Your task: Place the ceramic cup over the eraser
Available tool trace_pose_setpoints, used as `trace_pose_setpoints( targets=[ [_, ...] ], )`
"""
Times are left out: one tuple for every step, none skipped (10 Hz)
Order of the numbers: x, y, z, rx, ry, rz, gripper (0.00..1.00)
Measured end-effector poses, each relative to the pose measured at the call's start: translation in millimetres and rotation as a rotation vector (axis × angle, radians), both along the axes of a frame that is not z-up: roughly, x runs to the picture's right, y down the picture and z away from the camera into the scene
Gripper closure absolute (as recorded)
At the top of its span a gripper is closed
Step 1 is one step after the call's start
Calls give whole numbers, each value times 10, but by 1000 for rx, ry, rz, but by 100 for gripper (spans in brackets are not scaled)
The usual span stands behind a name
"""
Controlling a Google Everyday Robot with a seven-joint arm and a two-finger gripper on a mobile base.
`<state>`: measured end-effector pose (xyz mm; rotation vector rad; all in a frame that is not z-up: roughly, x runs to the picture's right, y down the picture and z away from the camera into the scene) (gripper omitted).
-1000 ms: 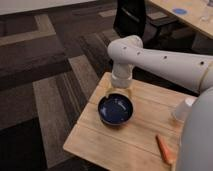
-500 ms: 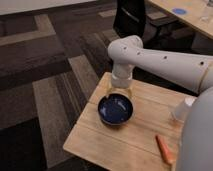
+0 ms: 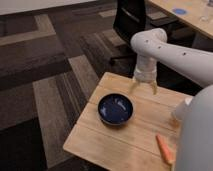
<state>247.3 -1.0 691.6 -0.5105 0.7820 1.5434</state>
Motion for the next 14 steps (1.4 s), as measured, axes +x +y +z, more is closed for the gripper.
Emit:
trace_pose_setpoints(
  targets=[
    [257, -64, -82, -7, 26, -7, 35],
    [568, -133, -207, -3, 68, -14, 35],
    [807, -169, -306, 6, 115, -12, 35],
    [825, -175, -316, 6, 120, -13, 35],
    [830, -173, -318, 6, 120, -12, 35],
    [846, -169, -324, 6, 122, -10, 35],
    [827, -175, -317, 6, 120, -13, 35],
    [839, -173, -319, 6, 123, -13, 35],
    [899, -193, -278, 25, 136, -18, 35],
    [930, -209, -247, 40, 138, -20, 35],
    [978, -225, -155, 81, 126, -13, 35],
    [1021, -206, -82, 115, 108, 3, 35],
    [1034, -191, -57, 126, 98, 12, 35],
    [1105, -126, -25, 139, 85, 37, 35]
  ],
)
